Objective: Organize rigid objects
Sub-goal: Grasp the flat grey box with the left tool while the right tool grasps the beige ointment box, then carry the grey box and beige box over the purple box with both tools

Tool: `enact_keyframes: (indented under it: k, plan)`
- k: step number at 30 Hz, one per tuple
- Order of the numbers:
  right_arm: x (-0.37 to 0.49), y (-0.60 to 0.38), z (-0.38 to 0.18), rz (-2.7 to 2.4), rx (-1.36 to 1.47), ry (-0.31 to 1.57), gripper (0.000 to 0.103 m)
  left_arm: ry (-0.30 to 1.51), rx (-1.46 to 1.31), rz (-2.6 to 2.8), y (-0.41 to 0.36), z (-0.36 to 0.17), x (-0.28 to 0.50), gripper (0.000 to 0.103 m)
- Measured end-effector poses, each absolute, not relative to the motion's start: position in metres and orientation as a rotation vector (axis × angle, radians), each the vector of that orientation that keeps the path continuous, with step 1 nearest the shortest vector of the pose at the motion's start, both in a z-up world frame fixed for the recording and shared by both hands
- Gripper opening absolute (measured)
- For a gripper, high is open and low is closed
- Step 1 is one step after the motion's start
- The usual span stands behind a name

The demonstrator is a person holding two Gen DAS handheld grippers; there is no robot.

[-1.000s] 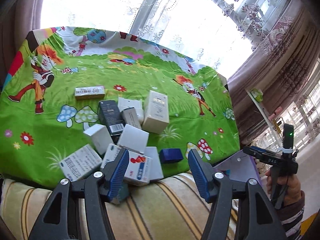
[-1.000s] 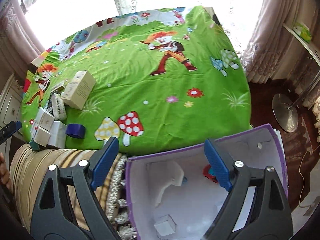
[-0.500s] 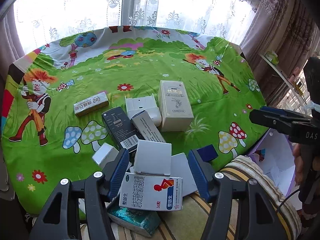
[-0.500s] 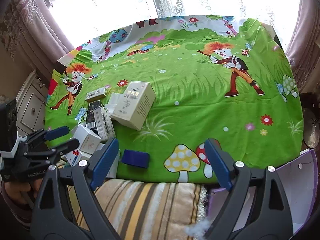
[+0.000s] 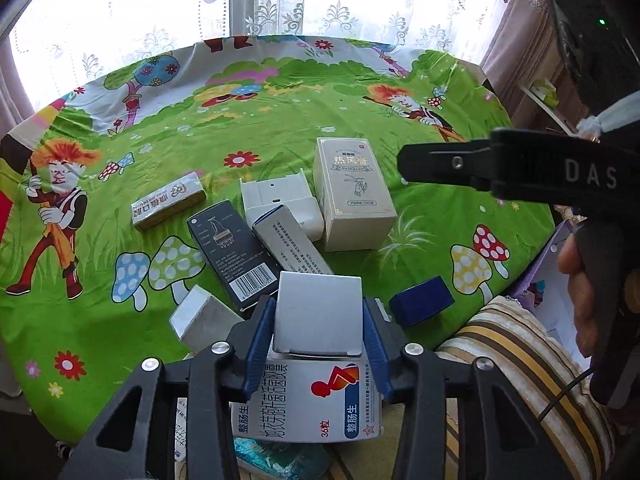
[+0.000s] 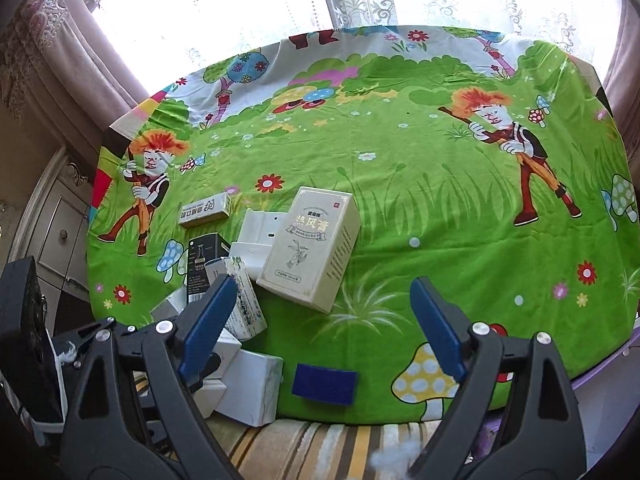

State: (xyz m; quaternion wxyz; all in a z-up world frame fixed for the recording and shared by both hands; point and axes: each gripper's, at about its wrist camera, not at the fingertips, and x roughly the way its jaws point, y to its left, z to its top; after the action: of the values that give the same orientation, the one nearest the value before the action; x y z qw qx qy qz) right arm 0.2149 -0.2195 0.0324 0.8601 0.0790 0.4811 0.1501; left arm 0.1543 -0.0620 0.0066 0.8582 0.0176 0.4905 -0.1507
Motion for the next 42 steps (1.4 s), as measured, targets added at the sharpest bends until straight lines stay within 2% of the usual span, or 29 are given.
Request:
enact_keyframes:
  k: [12,22,23,24,25,30,42]
  plan:
    - [0.249,-0.188,0.014,0.26,0.2,1.035,0.091,0.871,-0.244,-0.3,-0.011,0.029,0.145,0.044]
    - [0.264,-0.172,-0.013,0.195,0.131,1.076,0.09,0.802,-0.336,-0.243,0.017,0.027,0.141,0.044]
    - [0.264,-0.171,-0.015,0.187,0.109,1.074,0.089,0.803,-0.339,-0.241,0.017,0.026,0.141,0.044]
    - [0.264,-0.17,-0.018,0.181,0.09,1.075,0.079,0.805,-0.34,-0.239,0.018,0.025,0.141,0.044]
    - [0.265,-0.171,-0.021,0.176,0.081,1.088,0.065,0.807,-0.341,-0.236,0.018,0.024,0.141,0.044]
    - [0.259,-0.176,-0.018,0.178,0.088,1.075,0.057,0.806,-0.339,-0.224,0.017,0.022,0.139,0.044]
    - [0.215,-0.203,0.019,0.2,0.127,0.972,0.056,0.784,-0.33,-0.217,0.011,0.031,0.125,0.044]
